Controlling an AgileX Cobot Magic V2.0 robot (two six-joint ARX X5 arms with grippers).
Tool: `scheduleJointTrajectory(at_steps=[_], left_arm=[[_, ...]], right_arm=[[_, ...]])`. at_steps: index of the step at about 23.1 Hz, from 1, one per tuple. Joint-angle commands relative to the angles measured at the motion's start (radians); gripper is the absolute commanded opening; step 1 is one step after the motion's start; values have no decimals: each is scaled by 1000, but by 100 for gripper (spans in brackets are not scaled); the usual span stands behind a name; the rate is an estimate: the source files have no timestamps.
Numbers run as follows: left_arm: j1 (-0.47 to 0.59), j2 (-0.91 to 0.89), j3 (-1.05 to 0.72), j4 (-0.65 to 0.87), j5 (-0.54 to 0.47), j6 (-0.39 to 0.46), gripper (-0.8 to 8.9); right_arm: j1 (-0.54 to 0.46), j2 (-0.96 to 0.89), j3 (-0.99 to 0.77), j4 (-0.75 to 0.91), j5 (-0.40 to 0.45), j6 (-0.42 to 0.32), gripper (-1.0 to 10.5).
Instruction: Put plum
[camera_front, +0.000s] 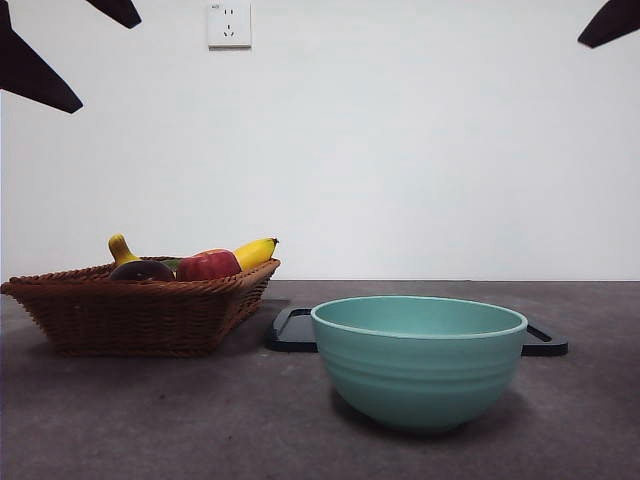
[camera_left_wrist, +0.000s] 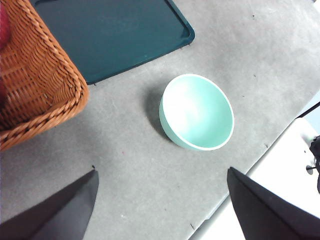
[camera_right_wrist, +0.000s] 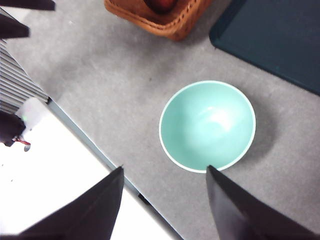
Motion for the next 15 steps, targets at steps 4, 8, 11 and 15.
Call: scheduleJointTrajectory(at_steps=[4,8,11,15], left_arm=[[-6,6,19,-3,3,4,405],[-6,6,19,-3,3,4,405],[-6,6,19,-3,3,4,404],[-5,6,19,-3,3,4,371]], right_arm=[[6,8,14,5,-1,-15,262],[6,8,14,4,-1,-15,262],[6,8,14,0,-1,-15,262],[6,8,14,0,-1,-15,261]])
